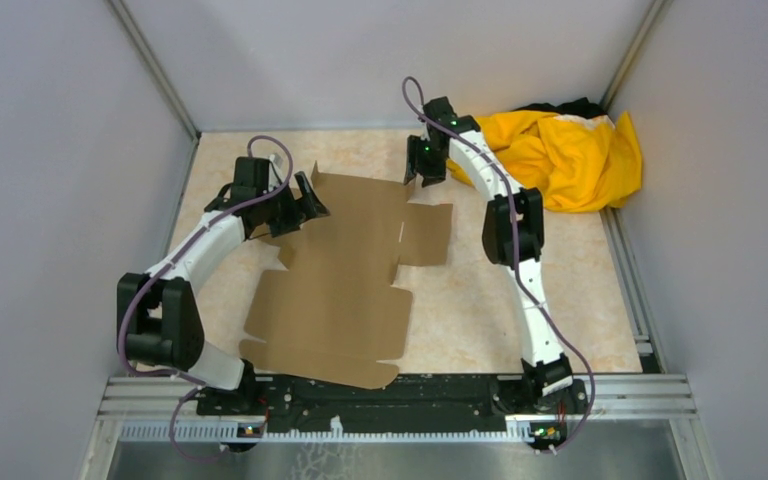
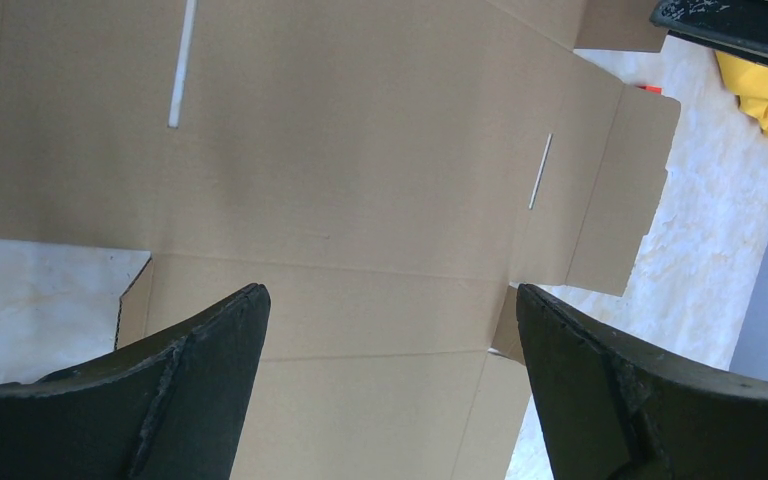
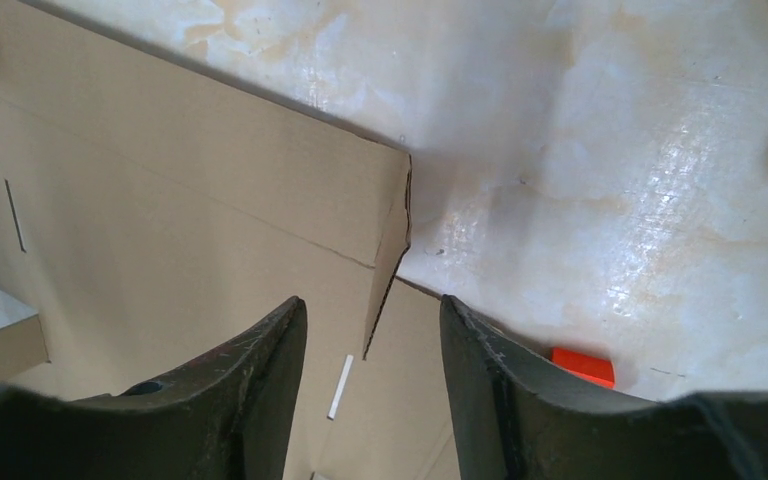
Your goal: Fold the paper box
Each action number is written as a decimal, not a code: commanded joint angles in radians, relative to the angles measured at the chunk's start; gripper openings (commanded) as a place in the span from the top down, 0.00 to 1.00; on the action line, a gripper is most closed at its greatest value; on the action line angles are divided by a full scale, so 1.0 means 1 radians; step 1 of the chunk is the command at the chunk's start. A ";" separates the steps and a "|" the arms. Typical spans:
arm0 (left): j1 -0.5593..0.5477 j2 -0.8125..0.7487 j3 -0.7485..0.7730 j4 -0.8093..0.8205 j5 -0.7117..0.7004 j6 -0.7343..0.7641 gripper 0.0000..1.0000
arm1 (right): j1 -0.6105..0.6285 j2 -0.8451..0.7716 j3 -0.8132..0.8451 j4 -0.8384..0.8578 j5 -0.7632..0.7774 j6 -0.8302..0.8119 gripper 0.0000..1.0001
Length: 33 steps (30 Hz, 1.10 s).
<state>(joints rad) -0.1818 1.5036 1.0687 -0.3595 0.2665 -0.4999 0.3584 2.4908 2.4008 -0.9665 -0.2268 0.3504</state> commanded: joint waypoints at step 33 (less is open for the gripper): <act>0.000 0.003 0.032 0.036 0.010 0.039 0.02 | 0.104 -0.435 -0.619 0.641 0.224 -0.049 1.00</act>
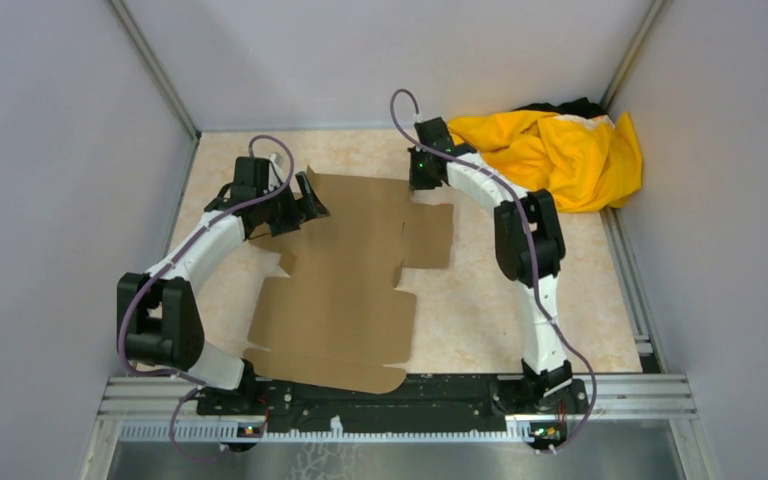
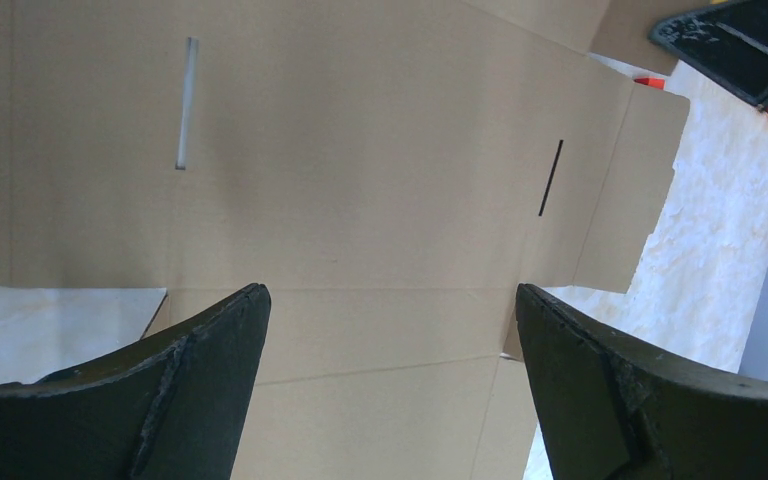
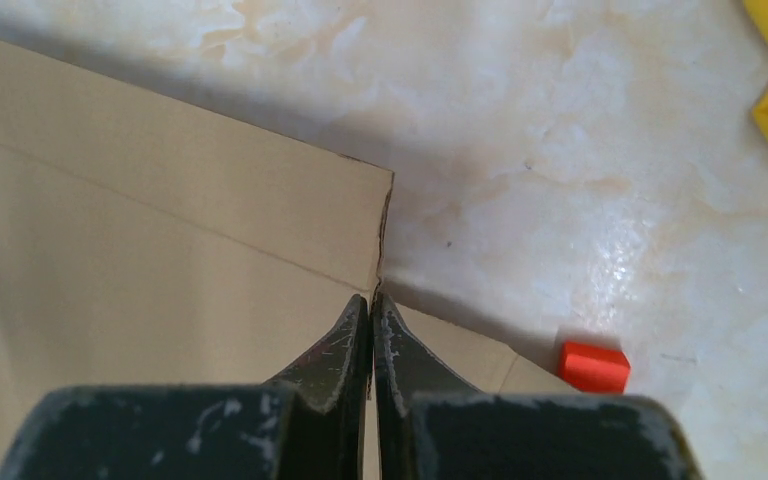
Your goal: Fold the paper box
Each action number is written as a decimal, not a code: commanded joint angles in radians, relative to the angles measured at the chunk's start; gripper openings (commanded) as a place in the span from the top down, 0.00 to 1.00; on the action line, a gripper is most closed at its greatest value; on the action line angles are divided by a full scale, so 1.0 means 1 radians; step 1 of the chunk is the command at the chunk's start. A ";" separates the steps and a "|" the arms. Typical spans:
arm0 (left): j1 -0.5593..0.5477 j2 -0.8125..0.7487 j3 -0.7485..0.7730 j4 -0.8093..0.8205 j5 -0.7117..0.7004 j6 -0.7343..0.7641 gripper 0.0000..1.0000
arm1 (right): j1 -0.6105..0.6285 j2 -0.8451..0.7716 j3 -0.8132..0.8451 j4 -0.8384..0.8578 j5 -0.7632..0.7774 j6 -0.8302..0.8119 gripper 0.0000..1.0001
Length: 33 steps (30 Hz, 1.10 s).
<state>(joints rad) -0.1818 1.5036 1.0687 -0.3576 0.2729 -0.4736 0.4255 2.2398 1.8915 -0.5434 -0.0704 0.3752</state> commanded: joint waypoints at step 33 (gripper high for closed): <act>-0.061 0.007 0.294 0.029 -0.081 0.327 0.02 | 0.299 -0.796 -0.938 0.926 0.393 -0.536 1.00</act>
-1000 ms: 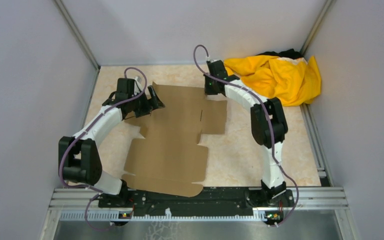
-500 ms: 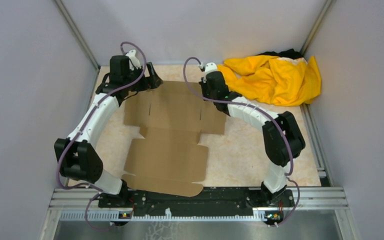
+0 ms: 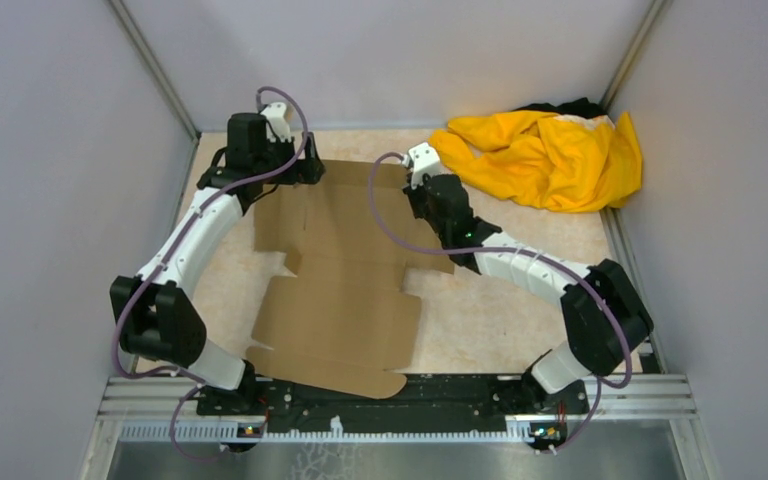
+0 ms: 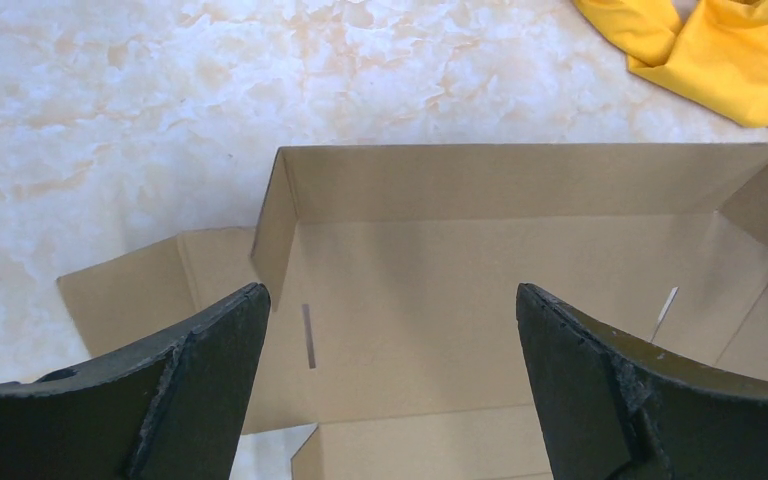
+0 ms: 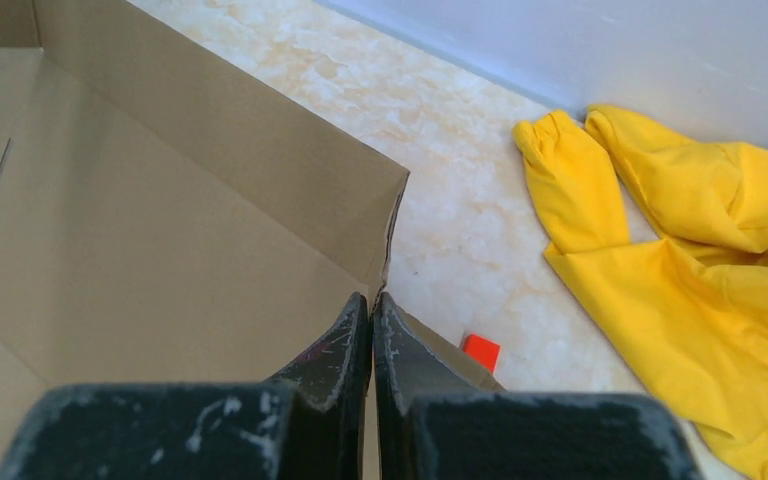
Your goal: Fold the paper box
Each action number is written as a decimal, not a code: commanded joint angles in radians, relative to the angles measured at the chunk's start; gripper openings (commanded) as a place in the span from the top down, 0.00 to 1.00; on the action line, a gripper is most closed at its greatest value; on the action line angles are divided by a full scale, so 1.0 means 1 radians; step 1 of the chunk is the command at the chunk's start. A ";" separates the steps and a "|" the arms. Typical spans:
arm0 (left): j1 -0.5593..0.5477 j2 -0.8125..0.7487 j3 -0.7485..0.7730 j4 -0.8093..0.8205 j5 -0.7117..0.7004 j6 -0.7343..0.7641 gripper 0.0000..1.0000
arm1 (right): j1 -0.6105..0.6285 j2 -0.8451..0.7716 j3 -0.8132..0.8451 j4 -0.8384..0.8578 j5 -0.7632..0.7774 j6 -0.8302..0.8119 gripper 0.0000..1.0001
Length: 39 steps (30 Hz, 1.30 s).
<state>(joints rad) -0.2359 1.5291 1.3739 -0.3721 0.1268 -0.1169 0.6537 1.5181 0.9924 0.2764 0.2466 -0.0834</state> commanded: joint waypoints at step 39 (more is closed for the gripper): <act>-0.045 -0.082 0.111 -0.272 0.299 -0.502 0.02 | 0.374 -0.309 -0.327 0.112 0.435 -0.160 1.00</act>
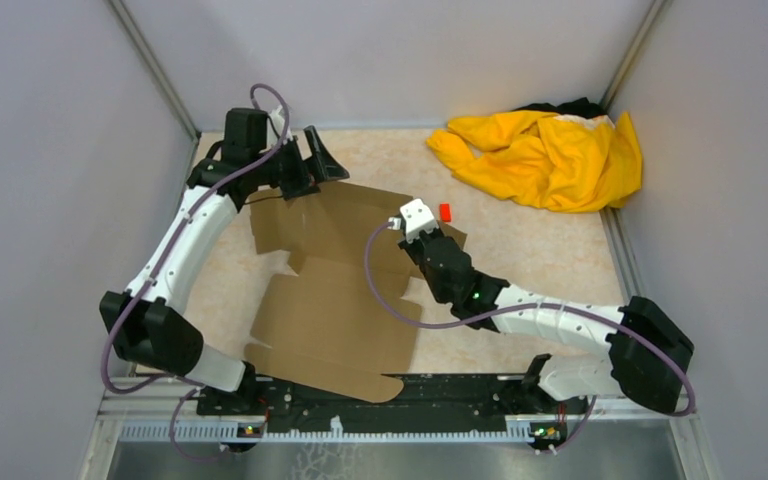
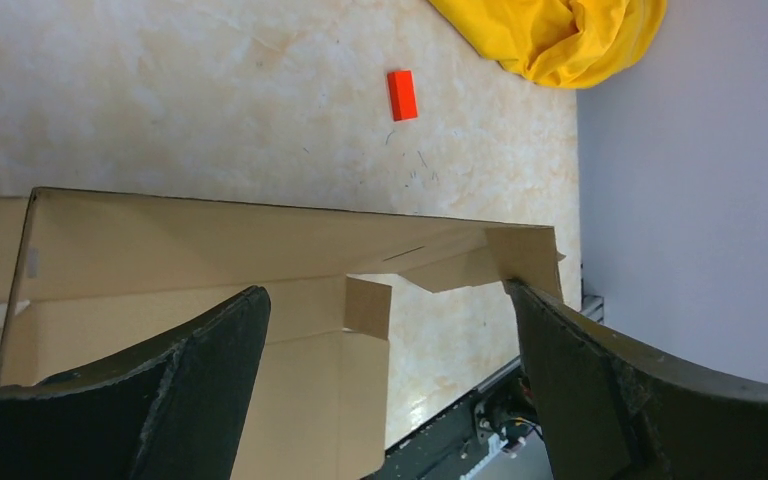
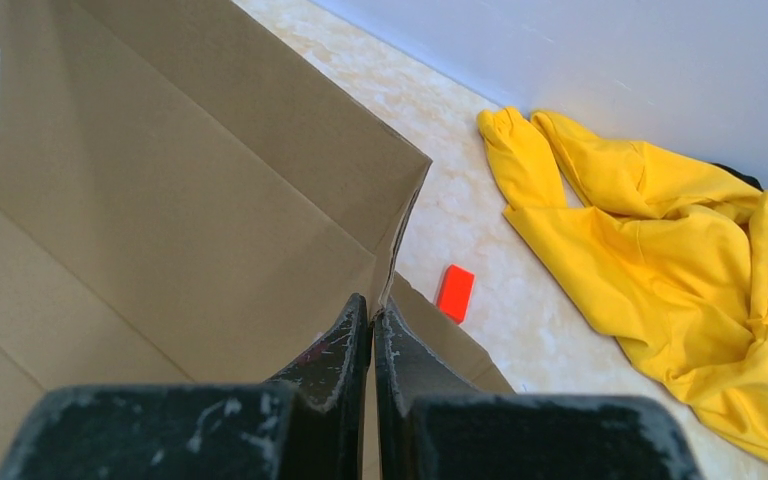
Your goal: Fold the paper box
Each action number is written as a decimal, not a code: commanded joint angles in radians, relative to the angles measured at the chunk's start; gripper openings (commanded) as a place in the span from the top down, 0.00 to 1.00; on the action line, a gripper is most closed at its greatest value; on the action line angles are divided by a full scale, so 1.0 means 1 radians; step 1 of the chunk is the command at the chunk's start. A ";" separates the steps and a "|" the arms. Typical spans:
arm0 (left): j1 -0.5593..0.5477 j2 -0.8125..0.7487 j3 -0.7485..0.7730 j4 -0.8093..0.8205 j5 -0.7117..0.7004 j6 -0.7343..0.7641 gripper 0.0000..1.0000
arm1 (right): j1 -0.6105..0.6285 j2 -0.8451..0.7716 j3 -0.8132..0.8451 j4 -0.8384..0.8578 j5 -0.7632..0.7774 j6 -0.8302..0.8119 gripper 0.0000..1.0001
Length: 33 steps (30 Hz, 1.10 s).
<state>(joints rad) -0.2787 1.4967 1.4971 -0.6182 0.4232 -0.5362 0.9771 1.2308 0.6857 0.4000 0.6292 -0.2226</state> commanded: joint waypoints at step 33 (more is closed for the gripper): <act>-0.039 -0.059 -0.158 -0.051 -0.084 -0.115 0.49 | 0.190 -0.121 -0.081 -0.064 0.157 0.017 1.00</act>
<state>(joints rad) -0.3126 1.4502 1.3567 -0.6662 0.3622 -0.6624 1.1465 1.1465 0.6147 0.3538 0.7952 -0.2226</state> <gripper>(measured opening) 0.580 0.007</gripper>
